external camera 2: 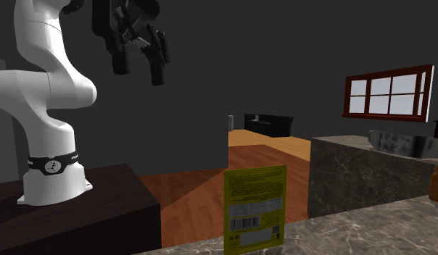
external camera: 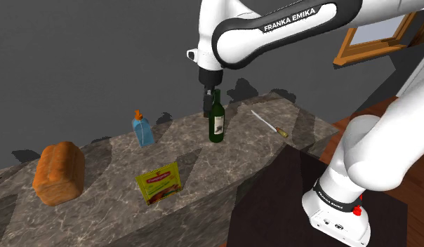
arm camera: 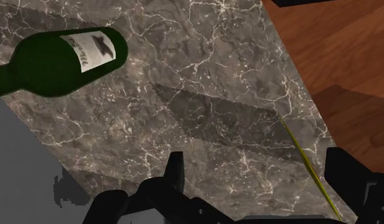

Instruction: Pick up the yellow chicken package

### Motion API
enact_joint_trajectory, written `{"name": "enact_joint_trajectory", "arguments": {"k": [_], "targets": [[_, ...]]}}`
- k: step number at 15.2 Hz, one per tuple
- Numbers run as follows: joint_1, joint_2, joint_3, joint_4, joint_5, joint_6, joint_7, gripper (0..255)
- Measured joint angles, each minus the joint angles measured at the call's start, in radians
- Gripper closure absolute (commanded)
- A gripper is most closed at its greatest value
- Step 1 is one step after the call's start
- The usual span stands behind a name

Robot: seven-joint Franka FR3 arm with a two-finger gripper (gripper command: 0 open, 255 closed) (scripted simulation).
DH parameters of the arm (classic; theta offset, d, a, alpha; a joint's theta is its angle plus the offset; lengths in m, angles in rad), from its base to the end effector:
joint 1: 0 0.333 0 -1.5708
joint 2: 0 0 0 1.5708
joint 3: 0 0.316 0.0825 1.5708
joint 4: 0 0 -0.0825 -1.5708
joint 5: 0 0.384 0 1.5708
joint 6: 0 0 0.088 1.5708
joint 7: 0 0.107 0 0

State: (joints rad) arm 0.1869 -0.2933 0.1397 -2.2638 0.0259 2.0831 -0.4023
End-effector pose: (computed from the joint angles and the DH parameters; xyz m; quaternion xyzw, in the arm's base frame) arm 0.4468 0.1564 0.4880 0.9355 0.3488 0.0546 0.0107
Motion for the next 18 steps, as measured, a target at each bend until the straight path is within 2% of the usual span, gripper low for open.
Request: {"name": "enact_joint_trajectory", "arguments": {"k": [10, 18], "targets": [[0.074, 0.297, 0.07, 0.085, -0.035, 0.167, -0.12, 0], [0.141, 0.517, 0.126, 0.189, -0.102, 0.24, -0.183, 0]]}}
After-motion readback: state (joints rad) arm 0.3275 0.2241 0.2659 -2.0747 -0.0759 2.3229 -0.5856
